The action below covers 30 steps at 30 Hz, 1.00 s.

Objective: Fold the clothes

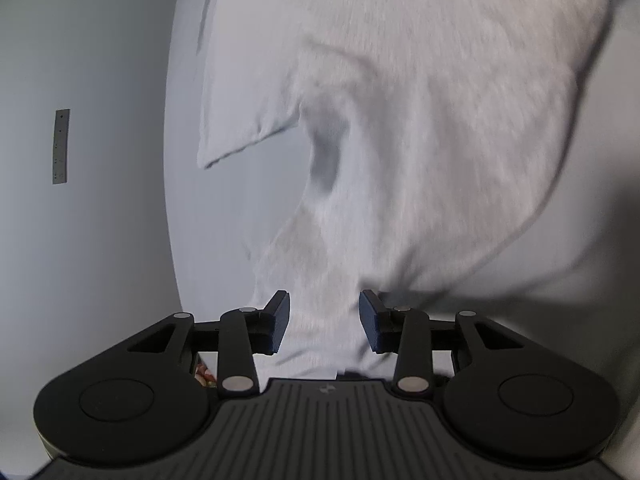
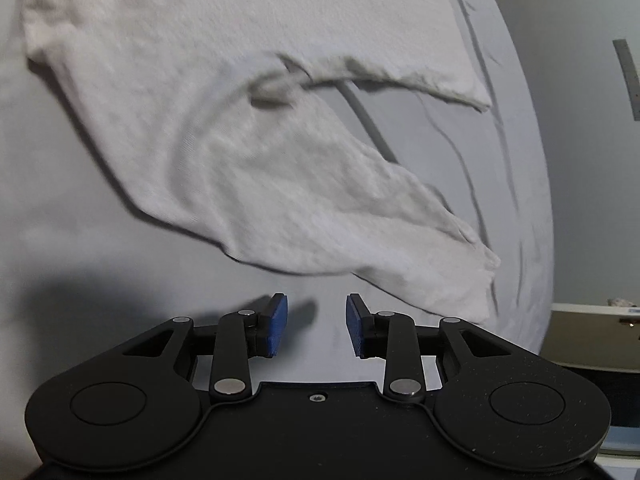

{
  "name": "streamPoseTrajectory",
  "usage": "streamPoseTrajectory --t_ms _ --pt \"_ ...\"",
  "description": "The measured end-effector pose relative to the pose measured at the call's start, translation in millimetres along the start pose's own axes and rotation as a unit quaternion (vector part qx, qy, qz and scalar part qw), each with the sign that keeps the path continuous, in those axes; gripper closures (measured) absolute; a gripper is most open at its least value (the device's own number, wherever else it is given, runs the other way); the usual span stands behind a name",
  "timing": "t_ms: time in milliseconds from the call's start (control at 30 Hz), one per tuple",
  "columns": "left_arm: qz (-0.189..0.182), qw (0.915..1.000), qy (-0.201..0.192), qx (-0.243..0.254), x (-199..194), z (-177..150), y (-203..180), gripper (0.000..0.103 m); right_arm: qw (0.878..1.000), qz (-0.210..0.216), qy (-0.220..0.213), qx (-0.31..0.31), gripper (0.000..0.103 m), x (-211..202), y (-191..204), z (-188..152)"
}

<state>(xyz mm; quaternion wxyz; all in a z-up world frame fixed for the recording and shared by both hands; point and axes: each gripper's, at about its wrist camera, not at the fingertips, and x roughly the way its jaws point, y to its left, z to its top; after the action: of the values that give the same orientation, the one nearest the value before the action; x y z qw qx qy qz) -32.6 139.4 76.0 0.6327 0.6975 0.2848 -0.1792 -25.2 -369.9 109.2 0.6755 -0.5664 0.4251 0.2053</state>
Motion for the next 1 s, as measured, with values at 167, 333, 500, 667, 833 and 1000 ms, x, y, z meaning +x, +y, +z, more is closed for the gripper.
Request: streamPoseTrajectory --t_ms 167,333,500,667,833,1000 --pt "-0.026 0.9995 0.019 -0.001 17 16 -10 0.068 0.999 -0.025 -0.004 -0.033 0.074 23 -8 -5" --pt "-0.053 0.9976 0.027 -0.036 21 19 -7 0.075 0.997 -0.023 -0.042 -0.056 0.074 33 -10 0" --pt "-0.058 0.9969 0.024 -0.048 19 17 -9 0.076 0.996 -0.004 -0.034 -0.082 0.093 41 -7 4" --pt "-0.060 0.9961 0.023 -0.061 12 5 -2 0.082 0.997 0.003 0.013 -0.077 0.103 48 -9 -7" --pt "-0.049 0.9944 0.044 -0.083 12 12 5 0.078 1.000 -0.003 0.013 -0.017 0.102 33 -17 -5" --pt "-0.030 0.9874 0.038 -0.150 -26 19 28 0.068 0.999 -0.003 -0.007 0.039 0.097 1 -32 5"
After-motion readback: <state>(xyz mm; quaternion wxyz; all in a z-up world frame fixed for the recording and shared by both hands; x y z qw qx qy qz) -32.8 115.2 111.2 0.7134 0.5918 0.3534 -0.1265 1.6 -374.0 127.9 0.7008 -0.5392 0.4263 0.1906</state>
